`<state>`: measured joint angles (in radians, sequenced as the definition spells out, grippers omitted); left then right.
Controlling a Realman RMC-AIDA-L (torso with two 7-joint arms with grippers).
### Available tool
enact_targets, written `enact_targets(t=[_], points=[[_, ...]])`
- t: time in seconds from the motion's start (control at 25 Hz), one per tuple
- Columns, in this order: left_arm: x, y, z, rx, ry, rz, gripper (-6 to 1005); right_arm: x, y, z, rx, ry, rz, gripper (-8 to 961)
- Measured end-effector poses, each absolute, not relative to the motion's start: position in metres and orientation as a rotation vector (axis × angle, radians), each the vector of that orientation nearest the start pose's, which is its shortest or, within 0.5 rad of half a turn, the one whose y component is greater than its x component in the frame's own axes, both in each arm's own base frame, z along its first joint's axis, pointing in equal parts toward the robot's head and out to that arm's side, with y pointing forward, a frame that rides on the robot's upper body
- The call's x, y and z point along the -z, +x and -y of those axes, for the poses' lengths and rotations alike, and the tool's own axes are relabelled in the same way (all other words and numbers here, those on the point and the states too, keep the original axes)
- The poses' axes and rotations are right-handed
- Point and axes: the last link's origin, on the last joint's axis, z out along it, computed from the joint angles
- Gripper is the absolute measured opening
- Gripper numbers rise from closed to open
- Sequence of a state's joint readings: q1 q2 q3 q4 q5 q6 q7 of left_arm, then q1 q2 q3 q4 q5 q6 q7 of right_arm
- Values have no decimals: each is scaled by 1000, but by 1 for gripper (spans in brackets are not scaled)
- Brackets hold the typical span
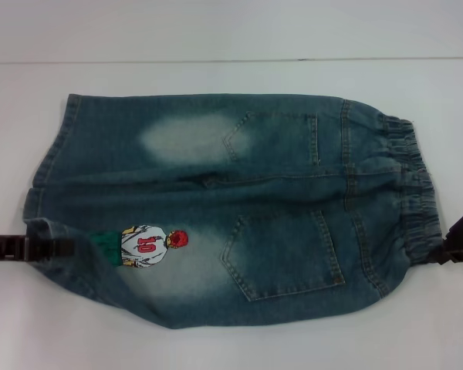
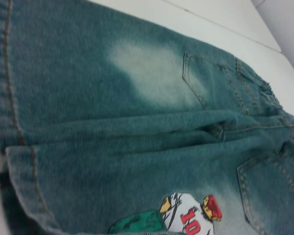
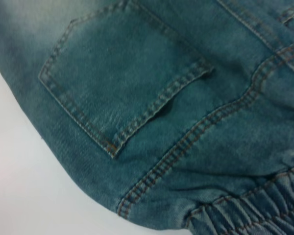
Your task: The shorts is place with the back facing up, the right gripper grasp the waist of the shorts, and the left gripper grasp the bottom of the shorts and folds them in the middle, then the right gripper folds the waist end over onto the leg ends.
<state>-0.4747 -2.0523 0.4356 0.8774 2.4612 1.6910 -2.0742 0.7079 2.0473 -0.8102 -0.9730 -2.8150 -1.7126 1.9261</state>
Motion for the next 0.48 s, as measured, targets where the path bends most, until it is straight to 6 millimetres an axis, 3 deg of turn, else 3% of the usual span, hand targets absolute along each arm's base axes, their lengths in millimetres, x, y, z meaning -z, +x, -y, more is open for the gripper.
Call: enact_targets(t=[0.2, 0.48], points=[[-56, -324, -301, 397, -2384, 1593, 3, -54, 274, -349, 452, -2787, -947, 44], [-63, -318, -316, 465, -2339, 1534, 4, -78, 286, -345, 127, -2751, -976, 45]])
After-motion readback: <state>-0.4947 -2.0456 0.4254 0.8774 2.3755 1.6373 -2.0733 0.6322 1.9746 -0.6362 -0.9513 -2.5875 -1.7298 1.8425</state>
